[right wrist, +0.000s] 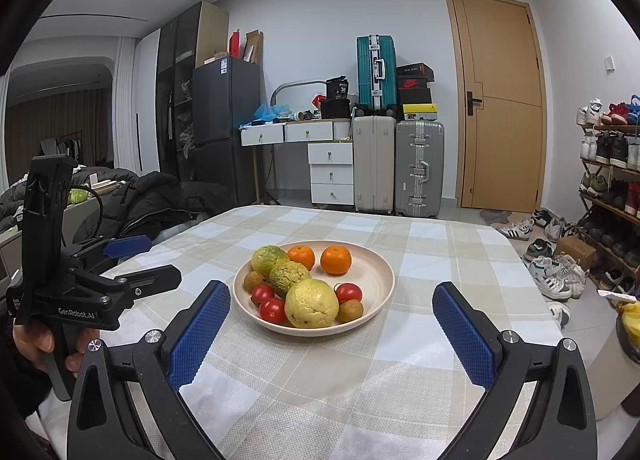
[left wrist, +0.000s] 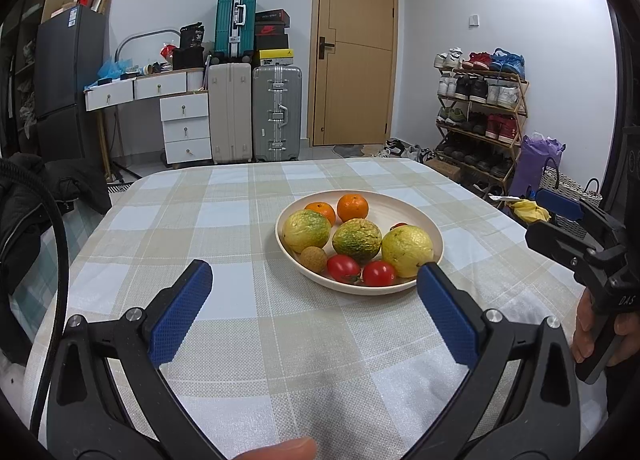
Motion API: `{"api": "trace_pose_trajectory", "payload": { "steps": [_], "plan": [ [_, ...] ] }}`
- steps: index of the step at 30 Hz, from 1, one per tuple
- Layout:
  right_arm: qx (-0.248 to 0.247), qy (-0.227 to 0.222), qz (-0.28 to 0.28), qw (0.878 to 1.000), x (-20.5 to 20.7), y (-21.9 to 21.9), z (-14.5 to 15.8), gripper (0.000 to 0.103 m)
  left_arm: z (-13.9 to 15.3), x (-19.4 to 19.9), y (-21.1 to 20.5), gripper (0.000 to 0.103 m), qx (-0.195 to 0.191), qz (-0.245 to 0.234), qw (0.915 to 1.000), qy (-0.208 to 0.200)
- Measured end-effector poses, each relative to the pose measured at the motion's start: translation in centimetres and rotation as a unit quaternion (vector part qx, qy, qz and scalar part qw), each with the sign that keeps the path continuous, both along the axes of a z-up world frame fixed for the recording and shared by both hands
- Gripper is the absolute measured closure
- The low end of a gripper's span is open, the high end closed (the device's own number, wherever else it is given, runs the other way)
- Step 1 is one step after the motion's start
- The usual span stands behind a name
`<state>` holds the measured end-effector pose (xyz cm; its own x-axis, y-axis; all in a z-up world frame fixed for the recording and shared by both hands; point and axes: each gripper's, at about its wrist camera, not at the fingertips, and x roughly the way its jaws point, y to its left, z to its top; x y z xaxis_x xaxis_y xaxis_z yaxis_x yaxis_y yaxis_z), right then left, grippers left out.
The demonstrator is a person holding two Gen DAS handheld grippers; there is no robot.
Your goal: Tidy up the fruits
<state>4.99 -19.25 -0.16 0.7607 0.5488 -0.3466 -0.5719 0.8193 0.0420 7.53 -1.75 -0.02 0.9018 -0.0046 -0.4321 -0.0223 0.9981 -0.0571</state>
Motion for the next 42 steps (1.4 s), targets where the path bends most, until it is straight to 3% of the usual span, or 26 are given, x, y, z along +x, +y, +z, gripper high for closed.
{"api": "trace_pose_trajectory", "payload": {
  "steps": [42],
  "plan": [
    [-0.002,0.002,0.005,1.0,0.05,0.25,-0.23,0.0,0.08,-0.02,0.06,0.001,-0.001,0.0,1.0,0.001]
  ]
}}
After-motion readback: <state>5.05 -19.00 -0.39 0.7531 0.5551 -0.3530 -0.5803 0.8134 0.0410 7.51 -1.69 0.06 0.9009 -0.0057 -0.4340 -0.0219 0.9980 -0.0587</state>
